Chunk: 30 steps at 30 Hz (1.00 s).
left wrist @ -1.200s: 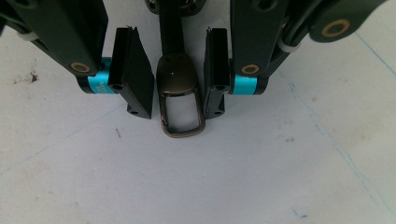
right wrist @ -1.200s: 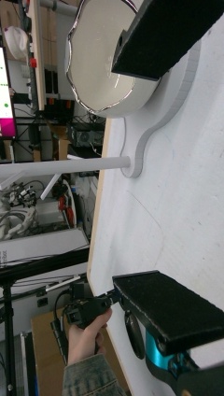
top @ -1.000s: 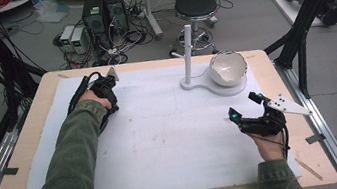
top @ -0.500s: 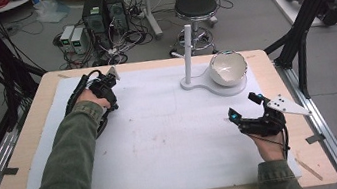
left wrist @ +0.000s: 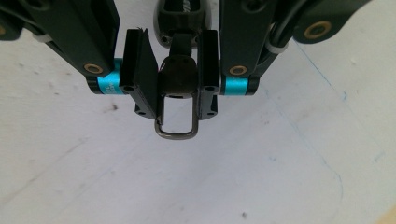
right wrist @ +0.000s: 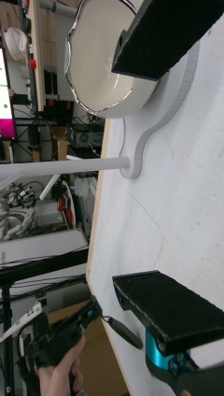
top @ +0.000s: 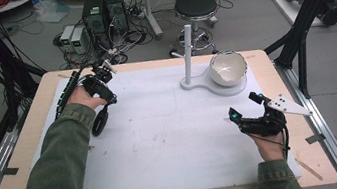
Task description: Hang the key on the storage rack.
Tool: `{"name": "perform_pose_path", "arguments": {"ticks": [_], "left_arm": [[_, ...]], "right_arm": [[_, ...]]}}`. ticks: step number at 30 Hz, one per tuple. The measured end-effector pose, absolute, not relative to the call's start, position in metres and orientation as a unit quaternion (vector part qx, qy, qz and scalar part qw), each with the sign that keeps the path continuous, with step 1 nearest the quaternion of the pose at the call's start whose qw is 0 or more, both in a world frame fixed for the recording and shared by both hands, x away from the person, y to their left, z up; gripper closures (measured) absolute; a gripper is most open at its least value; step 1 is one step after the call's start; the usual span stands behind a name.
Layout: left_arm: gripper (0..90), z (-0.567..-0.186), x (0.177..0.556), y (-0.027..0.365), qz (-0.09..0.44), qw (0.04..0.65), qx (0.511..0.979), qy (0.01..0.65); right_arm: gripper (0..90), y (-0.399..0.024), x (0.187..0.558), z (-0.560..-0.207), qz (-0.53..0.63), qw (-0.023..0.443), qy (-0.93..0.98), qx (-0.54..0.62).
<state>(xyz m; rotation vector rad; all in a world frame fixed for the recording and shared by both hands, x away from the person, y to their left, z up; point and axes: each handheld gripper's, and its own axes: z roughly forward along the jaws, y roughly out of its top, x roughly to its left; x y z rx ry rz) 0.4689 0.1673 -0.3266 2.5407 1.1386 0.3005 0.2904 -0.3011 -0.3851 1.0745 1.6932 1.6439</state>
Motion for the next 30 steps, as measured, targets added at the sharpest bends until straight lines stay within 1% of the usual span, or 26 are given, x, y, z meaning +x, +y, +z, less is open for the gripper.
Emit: {"name": "perform_pose_path", "arguments": {"ticks": [4, 10, 21, 25, 30], "left_arm": [[70.1, -0.311, 0.456, 0.166, 0.116, 0.191, 0.898, 0.379], [70.1, -0.296, 0.446, 0.167, 0.106, 0.236, 0.893, 0.369], [70.1, -0.274, 0.437, 0.16, 0.124, 0.254, 0.894, 0.348], [70.1, -0.261, 0.437, 0.159, 0.111, 0.284, 0.89, 0.34], [70.1, -0.247, 0.438, 0.149, 0.105, 0.294, 0.893, 0.323]], "right_arm": [[0.7, -0.302, 0.291, -0.385, 0.612, 0.271, 0.626, 0.4], [0.7, -0.301, 0.291, -0.385, 0.614, 0.271, 0.626, 0.397], [0.8, -0.302, 0.291, -0.384, 0.615, 0.273, 0.625, 0.397], [0.7, -0.302, 0.291, -0.383, 0.615, 0.274, 0.624, 0.396], [0.8, -0.303, 0.29, -0.382, 0.618, 0.275, 0.621, 0.397]]}}
